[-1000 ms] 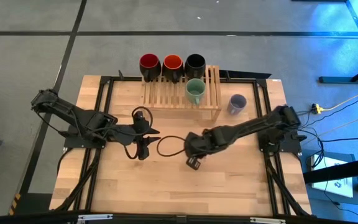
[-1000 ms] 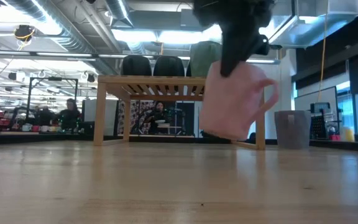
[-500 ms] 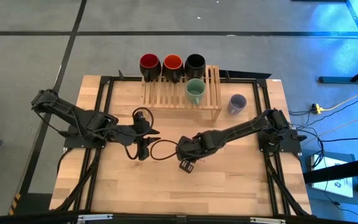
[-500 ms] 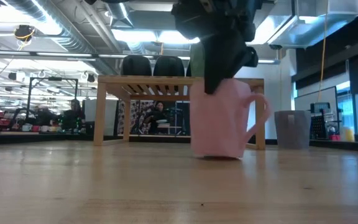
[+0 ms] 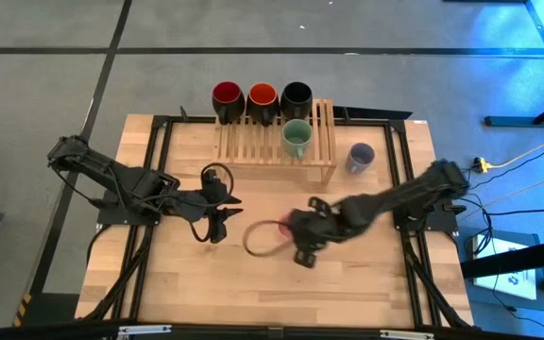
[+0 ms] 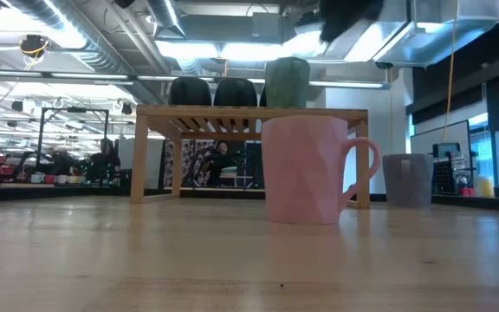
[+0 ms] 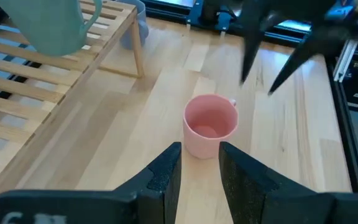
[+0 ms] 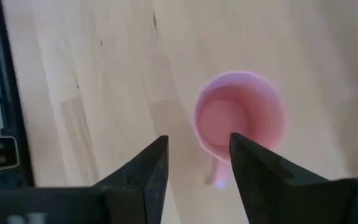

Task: Place coffee mugs
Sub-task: Put the pink mug on the shelf, then put the blue mug on the shelf

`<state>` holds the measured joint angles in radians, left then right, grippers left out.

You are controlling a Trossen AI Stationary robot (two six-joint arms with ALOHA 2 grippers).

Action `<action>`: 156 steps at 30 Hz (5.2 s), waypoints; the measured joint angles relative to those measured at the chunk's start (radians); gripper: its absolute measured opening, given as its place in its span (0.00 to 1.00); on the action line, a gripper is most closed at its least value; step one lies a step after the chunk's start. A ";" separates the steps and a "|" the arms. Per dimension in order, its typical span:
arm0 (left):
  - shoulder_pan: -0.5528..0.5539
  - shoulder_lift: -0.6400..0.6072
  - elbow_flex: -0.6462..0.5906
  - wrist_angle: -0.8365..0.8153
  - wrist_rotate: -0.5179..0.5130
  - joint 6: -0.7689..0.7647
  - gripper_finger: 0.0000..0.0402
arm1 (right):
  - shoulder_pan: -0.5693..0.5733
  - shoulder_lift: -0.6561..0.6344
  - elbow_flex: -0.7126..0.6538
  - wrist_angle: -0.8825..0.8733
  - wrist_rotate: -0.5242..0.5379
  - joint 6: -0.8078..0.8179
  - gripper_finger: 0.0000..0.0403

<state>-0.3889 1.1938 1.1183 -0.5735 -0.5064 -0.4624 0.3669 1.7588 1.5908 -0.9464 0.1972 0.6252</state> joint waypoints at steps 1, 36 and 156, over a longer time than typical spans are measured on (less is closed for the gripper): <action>0.000 0.000 0.000 0.000 0.000 -0.001 0.25 | 0.023 -0.036 -0.024 0.002 0.046 -0.004 0.39; 0.007 -0.001 0.000 0.007 -0.118 -0.076 0.25 | 0.275 -0.157 -0.979 1.194 0.640 0.047 0.39; -0.020 -0.336 0.040 -0.309 0.206 0.027 0.25 | -0.176 0.291 0.427 -0.264 0.540 0.451 0.51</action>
<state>-0.4091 0.8574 1.1584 -0.8825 -0.3008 -0.4355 0.1912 2.0499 2.0182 -1.2105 0.7369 1.0758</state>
